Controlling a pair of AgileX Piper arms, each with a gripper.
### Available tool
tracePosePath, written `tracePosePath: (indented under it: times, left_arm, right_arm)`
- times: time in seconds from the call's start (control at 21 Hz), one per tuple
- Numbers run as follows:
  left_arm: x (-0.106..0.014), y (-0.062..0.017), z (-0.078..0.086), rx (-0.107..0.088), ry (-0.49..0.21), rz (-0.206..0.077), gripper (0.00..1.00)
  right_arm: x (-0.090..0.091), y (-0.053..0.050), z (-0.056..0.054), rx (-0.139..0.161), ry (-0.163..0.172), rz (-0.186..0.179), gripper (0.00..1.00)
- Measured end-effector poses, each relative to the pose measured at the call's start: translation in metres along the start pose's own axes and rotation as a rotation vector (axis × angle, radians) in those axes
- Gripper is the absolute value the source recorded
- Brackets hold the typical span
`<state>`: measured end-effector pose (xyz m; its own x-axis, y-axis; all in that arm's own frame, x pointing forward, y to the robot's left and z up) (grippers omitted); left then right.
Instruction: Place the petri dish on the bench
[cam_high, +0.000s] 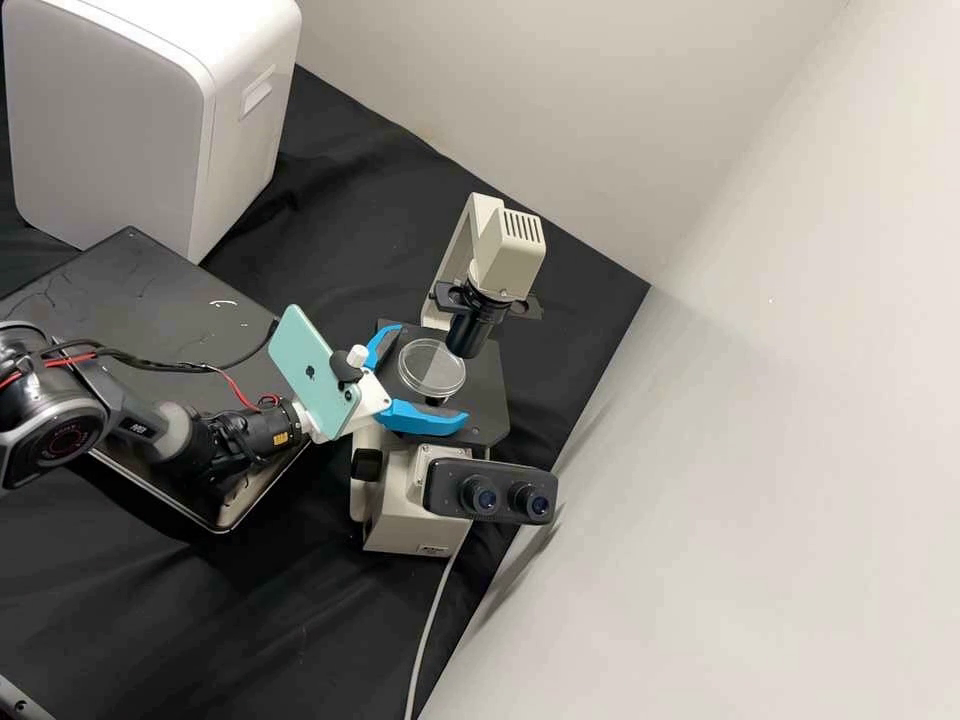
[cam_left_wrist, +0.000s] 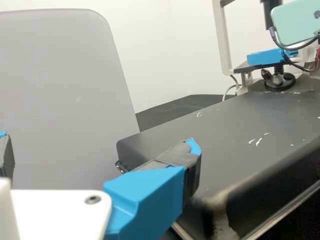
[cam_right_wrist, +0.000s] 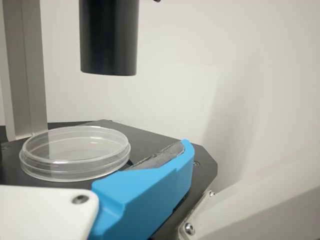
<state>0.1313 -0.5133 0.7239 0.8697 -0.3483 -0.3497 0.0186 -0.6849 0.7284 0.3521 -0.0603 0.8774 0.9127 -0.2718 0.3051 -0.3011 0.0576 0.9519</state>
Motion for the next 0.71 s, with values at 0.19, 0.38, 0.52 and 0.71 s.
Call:
tracePosePath:
  times: [0.19, 0.38, 0.52, 0.71]
  left_arm:
    - [0.0, 0.0, 0.0, 0.0, 0.0, 0.0, 1.0]
    - [0.0, 0.0, 0.0, 0.0, 0.0, 0.0, 1.0]
    - [0.0, 0.0, 0.0, 0.0, 0.0, 0.0, 1.0]
    - [0.0, 0.0, 0.0, 0.0, 0.0, 0.0, 1.0]
  right_arm:
    - [0.0, 0.0, -0.001, 0.005, -0.003, 0.001, 1.0]
    - [0.002, -0.001, -0.005, 0.036, -0.018, 0.023, 1.0]
    - [0.004, -0.004, -0.005, 0.034, -0.028, 0.031, 1.0]
    - [0.011, -0.008, -0.008, 0.036, -0.033, 0.061, 1.0]
